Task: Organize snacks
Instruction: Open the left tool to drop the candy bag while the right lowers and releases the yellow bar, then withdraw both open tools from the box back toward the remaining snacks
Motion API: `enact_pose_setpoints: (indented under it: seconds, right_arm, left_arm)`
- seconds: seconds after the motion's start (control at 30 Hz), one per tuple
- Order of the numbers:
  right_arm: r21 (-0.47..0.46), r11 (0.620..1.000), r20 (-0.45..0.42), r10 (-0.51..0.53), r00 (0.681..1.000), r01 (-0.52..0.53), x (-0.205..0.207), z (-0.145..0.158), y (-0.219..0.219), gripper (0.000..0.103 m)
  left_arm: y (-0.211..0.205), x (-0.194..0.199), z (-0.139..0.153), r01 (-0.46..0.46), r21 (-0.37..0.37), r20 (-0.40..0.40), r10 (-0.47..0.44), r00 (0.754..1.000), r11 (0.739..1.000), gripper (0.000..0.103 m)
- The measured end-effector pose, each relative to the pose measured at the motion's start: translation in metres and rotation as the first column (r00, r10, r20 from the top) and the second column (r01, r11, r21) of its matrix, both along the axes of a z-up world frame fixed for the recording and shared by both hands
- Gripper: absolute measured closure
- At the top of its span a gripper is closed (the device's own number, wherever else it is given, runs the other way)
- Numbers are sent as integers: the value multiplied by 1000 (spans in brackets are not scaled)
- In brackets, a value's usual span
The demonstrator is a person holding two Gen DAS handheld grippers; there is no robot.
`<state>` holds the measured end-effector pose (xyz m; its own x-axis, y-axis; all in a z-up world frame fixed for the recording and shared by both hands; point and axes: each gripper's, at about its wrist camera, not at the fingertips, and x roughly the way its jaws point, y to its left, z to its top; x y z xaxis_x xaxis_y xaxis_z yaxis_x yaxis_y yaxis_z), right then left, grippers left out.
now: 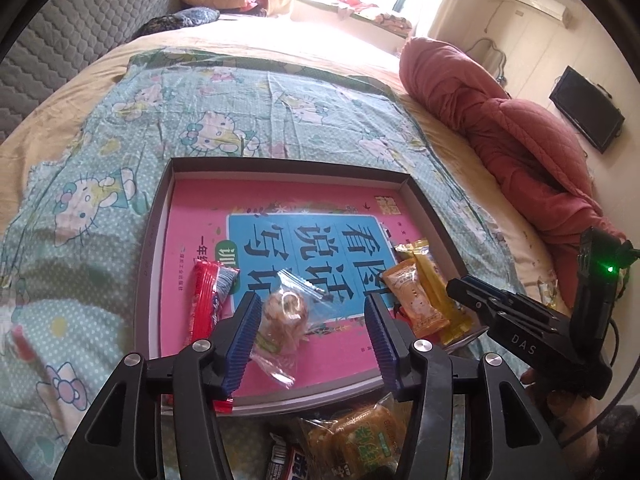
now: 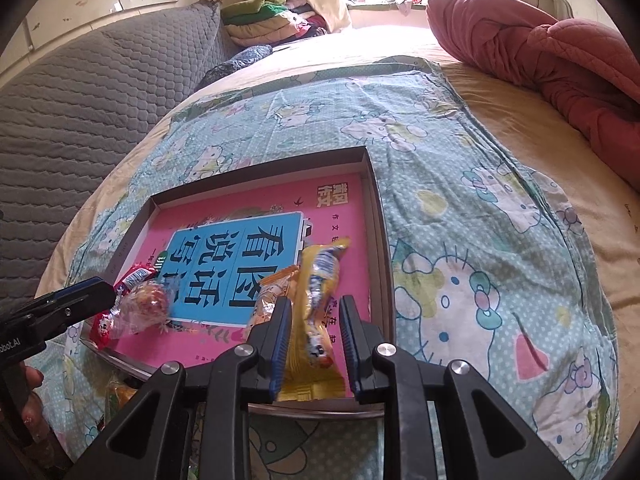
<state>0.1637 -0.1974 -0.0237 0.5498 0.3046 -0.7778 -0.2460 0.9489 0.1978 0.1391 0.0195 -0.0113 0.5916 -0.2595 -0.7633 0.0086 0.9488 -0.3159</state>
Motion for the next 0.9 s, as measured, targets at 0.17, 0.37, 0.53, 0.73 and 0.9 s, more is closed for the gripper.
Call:
enact_pose_setpoints:
  seconds: [0.17,0.37,0.53,0.73,0.9]
  right_arm:
    - [20,1000,27,20,999,-20,-4,9,0,75]
    - [64,995,77,72,994,-77,-15,24,4,68]
    - [92,988,110,117,987,-127,-26,34,7,60]
    - [97,982,138,147,979,-161,-41,41,8,54]
    - [86,980,137,167,976,-180,-53,44,8,52]
  left_arm:
    - [7,-5,7,-18,4,8,18,1000,1000,43]
    - [16,-14,14,-44,17,15,44,999,999,41]
    - [24,-23,24,-64,27,30,63,998,998,37]
    - [26,-30,34,-73,51,45,70,997,996,34]
    - [27,-37,42,-76,71,48,73,996,995,32]
